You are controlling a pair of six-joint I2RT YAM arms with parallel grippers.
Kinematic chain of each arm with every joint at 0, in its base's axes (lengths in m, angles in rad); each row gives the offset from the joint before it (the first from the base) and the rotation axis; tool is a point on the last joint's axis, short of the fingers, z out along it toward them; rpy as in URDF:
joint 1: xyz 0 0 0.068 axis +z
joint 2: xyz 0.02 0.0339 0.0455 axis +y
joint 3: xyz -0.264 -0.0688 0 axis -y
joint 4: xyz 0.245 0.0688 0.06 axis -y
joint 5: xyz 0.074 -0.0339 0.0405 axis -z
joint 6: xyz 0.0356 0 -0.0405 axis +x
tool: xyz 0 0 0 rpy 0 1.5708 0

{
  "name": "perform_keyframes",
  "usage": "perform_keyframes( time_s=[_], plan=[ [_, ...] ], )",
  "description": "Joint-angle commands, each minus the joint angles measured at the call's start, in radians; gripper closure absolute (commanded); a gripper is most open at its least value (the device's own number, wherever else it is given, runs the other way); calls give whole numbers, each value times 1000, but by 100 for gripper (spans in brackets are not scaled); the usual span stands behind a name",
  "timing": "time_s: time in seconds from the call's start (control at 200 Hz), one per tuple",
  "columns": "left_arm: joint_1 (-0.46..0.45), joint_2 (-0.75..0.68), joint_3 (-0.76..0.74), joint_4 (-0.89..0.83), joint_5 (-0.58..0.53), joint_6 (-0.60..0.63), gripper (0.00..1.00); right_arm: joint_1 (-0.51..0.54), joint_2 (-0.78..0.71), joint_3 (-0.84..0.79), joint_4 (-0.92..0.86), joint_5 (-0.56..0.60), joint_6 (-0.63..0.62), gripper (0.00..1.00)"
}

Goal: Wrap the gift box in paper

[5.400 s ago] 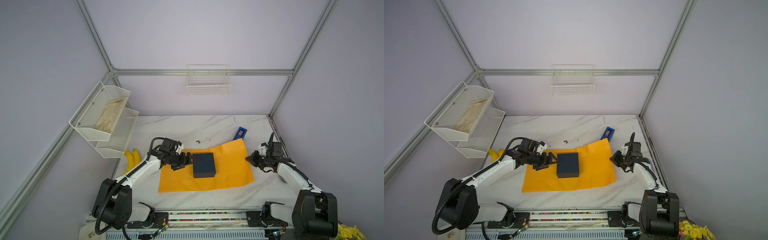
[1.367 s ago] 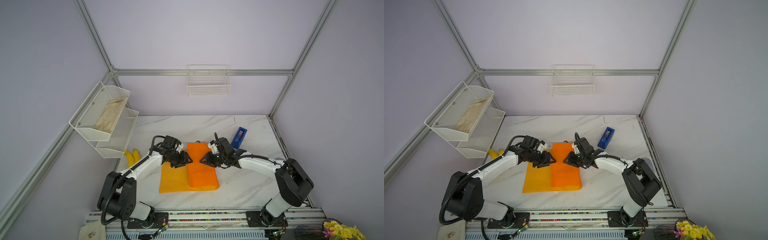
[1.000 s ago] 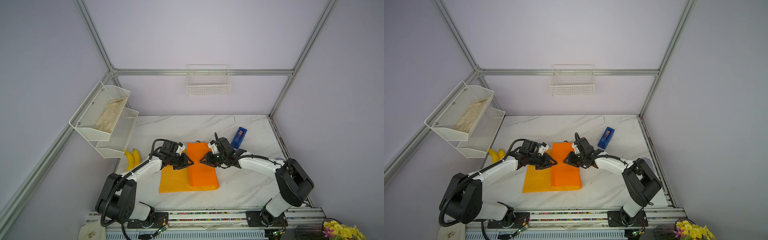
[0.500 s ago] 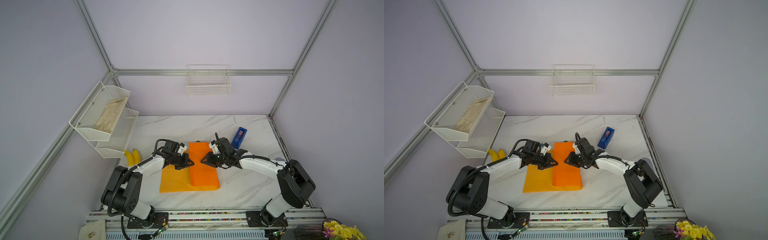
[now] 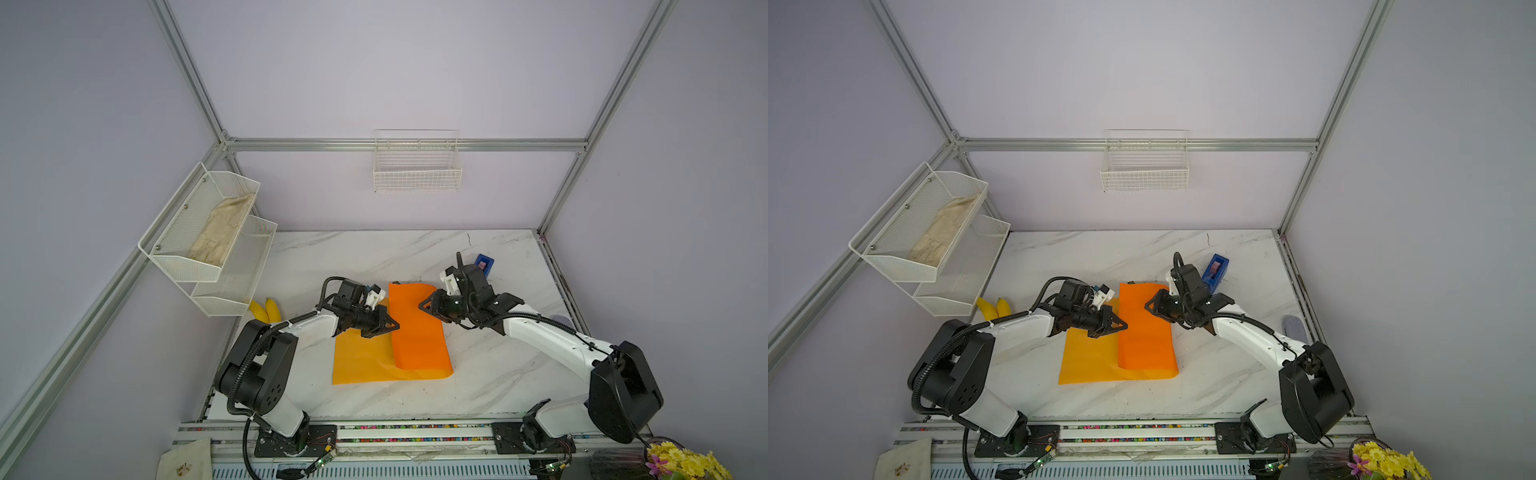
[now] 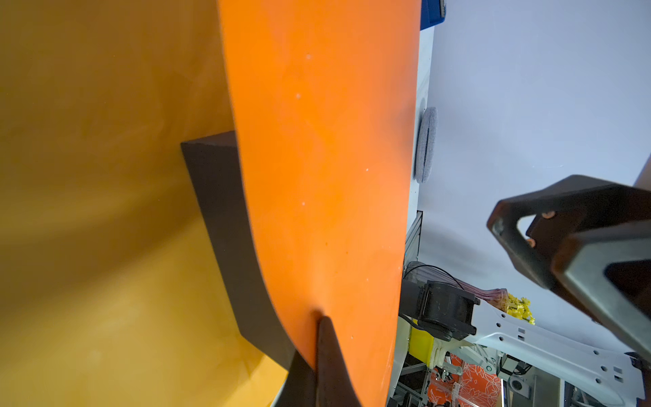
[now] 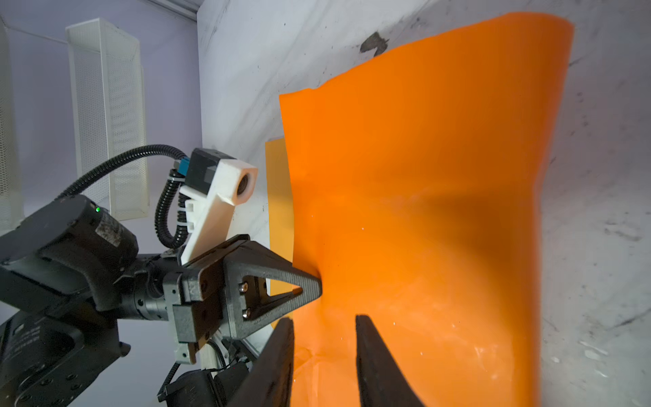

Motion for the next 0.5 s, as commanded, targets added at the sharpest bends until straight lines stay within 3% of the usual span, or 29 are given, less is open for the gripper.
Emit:
perform_keyframes(
  time_s=[0.0,0.225,0.495],
  plan=[
    [-13,12,30,-55,-62,1,99,3,12,-6,-40,4,-9,67],
    [-13,37,99,-163,-118,82,100,3,91,39,-62,-92,-111,69],
    [-13,68,130,-171,-122,89,100,3,166,26,-89,-91,-156,71]
  ],
)
